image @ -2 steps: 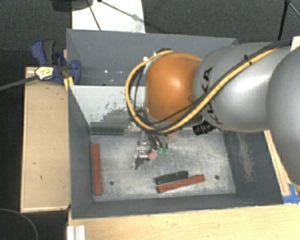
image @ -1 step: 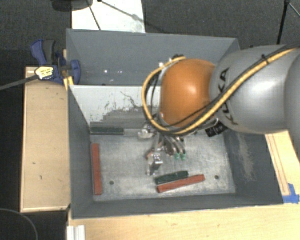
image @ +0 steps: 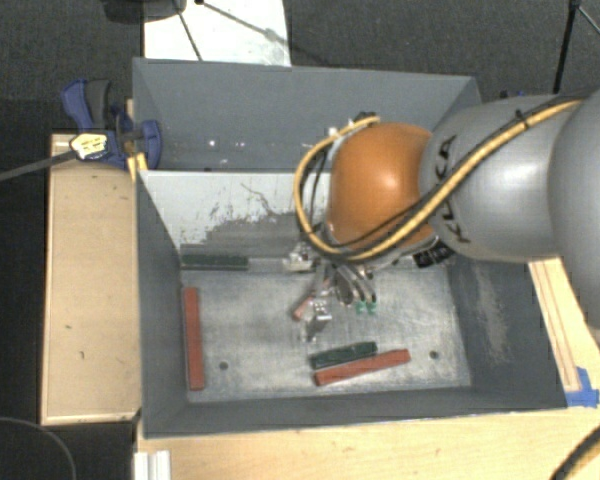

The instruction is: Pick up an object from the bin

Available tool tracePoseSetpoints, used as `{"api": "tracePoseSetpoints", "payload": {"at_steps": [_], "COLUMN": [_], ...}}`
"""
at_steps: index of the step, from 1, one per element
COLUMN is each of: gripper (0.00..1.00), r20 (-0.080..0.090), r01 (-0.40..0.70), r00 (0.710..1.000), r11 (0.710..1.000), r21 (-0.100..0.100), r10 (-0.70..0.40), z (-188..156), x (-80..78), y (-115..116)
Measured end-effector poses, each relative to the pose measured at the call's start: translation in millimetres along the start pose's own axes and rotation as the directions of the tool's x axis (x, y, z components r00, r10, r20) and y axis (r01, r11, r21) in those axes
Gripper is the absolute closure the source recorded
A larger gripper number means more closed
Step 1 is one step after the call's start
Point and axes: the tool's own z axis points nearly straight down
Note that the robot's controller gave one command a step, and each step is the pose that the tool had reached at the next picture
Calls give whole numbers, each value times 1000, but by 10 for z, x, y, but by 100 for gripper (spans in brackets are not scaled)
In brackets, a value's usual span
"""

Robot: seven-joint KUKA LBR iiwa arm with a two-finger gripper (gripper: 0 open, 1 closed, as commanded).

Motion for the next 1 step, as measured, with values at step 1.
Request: {"api": "tracePoseSetpoints", "payload": {"at_steps": [1], "gripper": [0], "r20": [-12], "r01": [-106], "r00": [994], "r11": [994], "r21": [3], "r10": [106], "z": [439], "x": [9], "y": [-323]}}
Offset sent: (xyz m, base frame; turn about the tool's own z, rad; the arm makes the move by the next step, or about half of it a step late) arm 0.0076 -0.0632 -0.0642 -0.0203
